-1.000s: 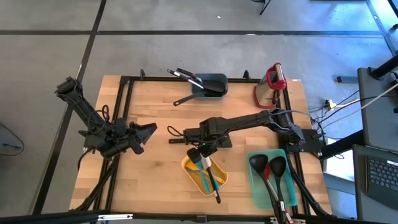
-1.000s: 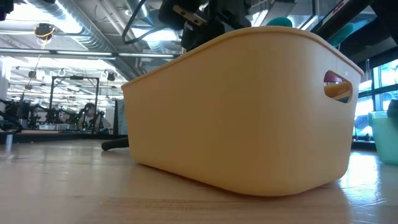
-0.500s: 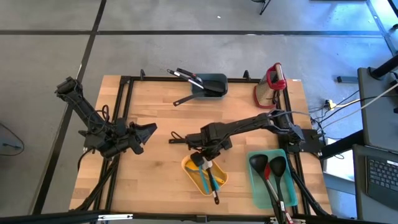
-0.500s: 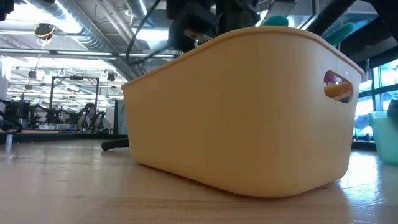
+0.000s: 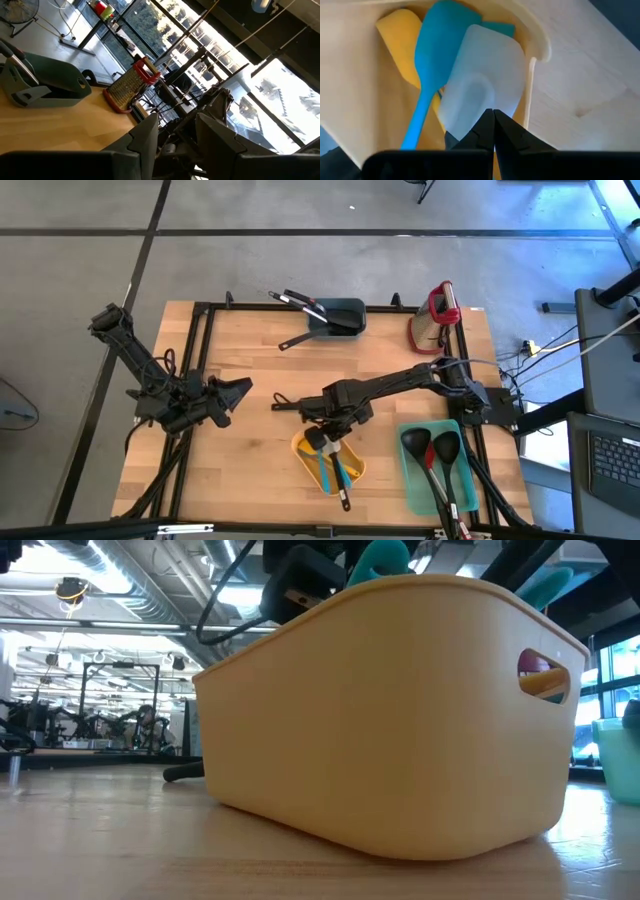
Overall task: Pick & Place Kitchen Items
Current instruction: Put the small white spatula into the yellow bin, then adjust the yellow bin
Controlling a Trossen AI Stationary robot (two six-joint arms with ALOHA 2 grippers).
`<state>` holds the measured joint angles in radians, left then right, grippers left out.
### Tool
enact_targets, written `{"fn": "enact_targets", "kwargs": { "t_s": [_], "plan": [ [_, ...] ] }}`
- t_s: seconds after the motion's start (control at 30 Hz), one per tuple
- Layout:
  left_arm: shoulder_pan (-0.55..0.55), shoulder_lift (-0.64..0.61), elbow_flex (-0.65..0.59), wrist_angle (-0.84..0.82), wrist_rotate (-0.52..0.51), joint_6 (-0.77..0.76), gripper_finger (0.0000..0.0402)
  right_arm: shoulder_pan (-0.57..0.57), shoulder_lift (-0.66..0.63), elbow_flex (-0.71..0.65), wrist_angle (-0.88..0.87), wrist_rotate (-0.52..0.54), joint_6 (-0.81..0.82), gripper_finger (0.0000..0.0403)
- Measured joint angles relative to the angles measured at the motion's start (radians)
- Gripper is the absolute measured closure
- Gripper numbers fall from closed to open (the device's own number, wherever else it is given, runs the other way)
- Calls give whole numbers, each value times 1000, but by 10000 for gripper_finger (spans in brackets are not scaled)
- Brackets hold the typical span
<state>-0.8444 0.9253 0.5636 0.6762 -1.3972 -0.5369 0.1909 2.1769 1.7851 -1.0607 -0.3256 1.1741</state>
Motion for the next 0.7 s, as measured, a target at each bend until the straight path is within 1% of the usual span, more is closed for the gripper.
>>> {"fn": "enact_targets", "kwargs": {
  "t_s": [0.1,0.27,0.37,0.47,0.53,0.6,0.7],
  "plan": [
    [0,0,0,0,0,0,274,0,-2,3,13,8,15,396],
    [-7,0,0,-27,5,-7,274,1,-54,63,-22,117,29,396],
    [-21,0,0,-102,4,-78,276,-3,-73,111,-42,177,29,396],
    [-32,0,0,-260,21,-233,293,-6,-96,154,-40,211,26,396],
    [-30,0,0,-415,87,-396,312,-6,-116,173,-40,231,25,396],
    [-18,14,0,-583,189,-604,336,-6,-126,185,-43,247,27,396],
    [2,64,0,-797,404,-870,378,-6,-131,200,-97,272,19,396]
  ]
}}
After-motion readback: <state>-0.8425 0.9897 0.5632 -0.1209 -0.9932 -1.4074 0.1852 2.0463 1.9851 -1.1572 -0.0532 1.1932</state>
